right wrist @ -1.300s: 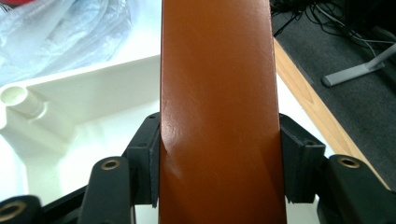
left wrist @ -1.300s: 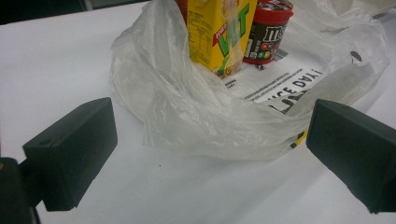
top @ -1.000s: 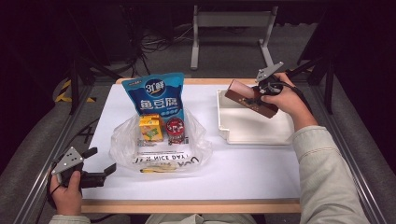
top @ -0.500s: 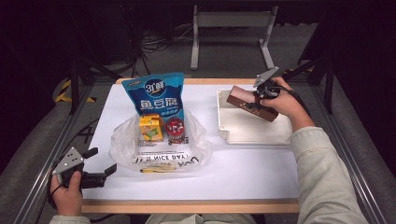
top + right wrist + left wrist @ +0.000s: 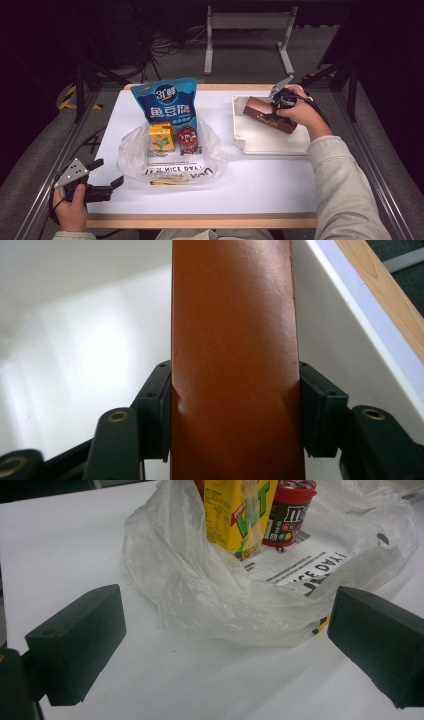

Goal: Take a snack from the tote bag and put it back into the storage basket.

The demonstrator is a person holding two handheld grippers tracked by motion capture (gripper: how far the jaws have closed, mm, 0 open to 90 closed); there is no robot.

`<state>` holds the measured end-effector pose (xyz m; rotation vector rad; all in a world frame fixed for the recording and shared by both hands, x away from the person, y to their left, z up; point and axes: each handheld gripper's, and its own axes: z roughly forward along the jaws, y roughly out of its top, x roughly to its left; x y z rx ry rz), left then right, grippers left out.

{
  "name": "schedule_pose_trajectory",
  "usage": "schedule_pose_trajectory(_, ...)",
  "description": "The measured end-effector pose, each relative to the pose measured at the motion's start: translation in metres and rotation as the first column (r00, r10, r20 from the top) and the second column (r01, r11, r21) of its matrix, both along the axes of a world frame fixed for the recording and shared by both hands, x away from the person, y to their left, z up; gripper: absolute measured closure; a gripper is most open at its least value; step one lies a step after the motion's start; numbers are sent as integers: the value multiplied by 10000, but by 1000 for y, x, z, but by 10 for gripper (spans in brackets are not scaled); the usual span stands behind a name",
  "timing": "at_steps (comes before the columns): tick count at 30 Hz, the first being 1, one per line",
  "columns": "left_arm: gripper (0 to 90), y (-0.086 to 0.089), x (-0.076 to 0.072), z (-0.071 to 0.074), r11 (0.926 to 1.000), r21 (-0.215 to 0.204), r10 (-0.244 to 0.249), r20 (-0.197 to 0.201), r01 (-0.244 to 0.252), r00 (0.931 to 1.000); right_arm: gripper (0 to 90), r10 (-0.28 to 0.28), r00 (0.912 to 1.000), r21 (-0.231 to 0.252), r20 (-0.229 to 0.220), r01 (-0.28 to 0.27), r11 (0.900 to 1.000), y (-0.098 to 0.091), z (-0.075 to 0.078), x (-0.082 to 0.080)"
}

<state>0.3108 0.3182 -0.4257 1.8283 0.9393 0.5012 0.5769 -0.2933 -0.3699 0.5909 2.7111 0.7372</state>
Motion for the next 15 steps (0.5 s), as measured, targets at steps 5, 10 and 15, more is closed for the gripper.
schedule_pose_trajectory(5, 26, 0, 0, 0, 10000, 2, -14, 16, 14, 10000, 423, 6, 10000, -203, -83, -7, 9998, 1, -3, 1)
schedule_pose_trajectory(10, 26, 0, 0, 0, 10000, 7, -23, 16, 23, 10000, 423, -13, 9998, -443, -193, 4, 9990, 2, -7, 1)
schedule_pose_trajectory(15, 26, -1, 0, 0, 10000, -9, -39, 0, 39, 10000, 419, 3, 9998, -480, -198, -12, 9988, 4, -10, 2)
